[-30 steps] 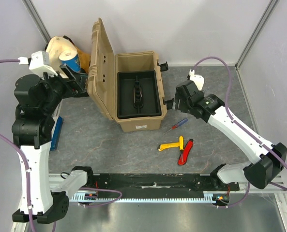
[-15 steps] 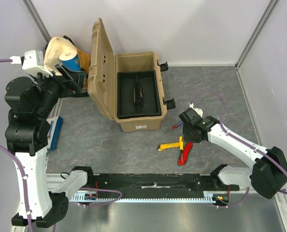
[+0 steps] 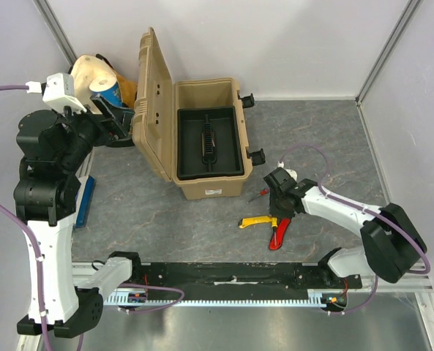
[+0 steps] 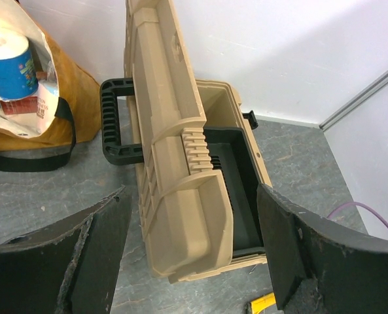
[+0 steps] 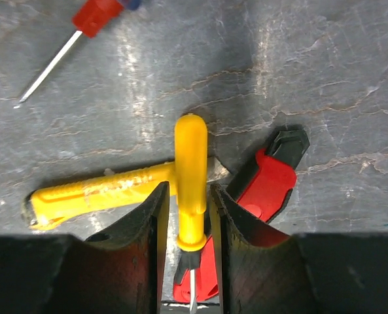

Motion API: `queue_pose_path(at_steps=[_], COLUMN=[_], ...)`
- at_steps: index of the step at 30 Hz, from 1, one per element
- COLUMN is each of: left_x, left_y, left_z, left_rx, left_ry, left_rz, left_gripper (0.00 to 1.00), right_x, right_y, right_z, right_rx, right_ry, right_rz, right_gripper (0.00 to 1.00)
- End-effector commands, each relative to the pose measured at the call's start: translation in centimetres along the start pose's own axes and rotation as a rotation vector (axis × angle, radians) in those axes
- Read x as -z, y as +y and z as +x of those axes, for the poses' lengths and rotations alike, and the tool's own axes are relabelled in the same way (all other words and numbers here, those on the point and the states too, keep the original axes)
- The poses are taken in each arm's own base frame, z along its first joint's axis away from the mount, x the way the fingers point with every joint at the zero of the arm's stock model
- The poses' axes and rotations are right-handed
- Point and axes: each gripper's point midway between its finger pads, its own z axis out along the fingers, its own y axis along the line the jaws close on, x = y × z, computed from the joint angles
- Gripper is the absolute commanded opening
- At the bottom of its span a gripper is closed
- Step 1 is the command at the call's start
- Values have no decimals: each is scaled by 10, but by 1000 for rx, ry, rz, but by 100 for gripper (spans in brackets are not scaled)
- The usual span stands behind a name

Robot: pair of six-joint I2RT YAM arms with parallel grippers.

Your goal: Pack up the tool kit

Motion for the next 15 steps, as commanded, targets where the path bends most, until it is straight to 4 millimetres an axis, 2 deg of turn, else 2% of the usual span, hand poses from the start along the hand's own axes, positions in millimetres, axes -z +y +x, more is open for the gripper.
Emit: queue_pose_path(at_steps=[1,4,5,8,9,11,15], left_x=[3,3,3,3,3,3,4], left_y=[-6,-6,-5,-5,-5,-4,-4], left_z=[-4,-3,-3,-3,-2,-3,-2], left_rx=[-27,-25,-25,-27,-27,-27,-28], left_ry=[-23,-18,-18,-19,-17,-20,-20], left_rz=[31,31,30,28,29,25,24], left_gripper=[82,82,82,82,82,82,82], right_x=[-14,-15,-14,-5,0,16,61], right_y=[0,-2,-1,2,3,5,6], right_z=[3,-1,-3,-14,-20,-39,-88], right_rx=[-12,-11,-12,-12,-12,-18,-38], right_ry=[2,-8,-15,-46,-68,-132,-297], right_rz=[12,29,28,27,28,31,63], right_gripper=[37,33,28,5,1,0,0])
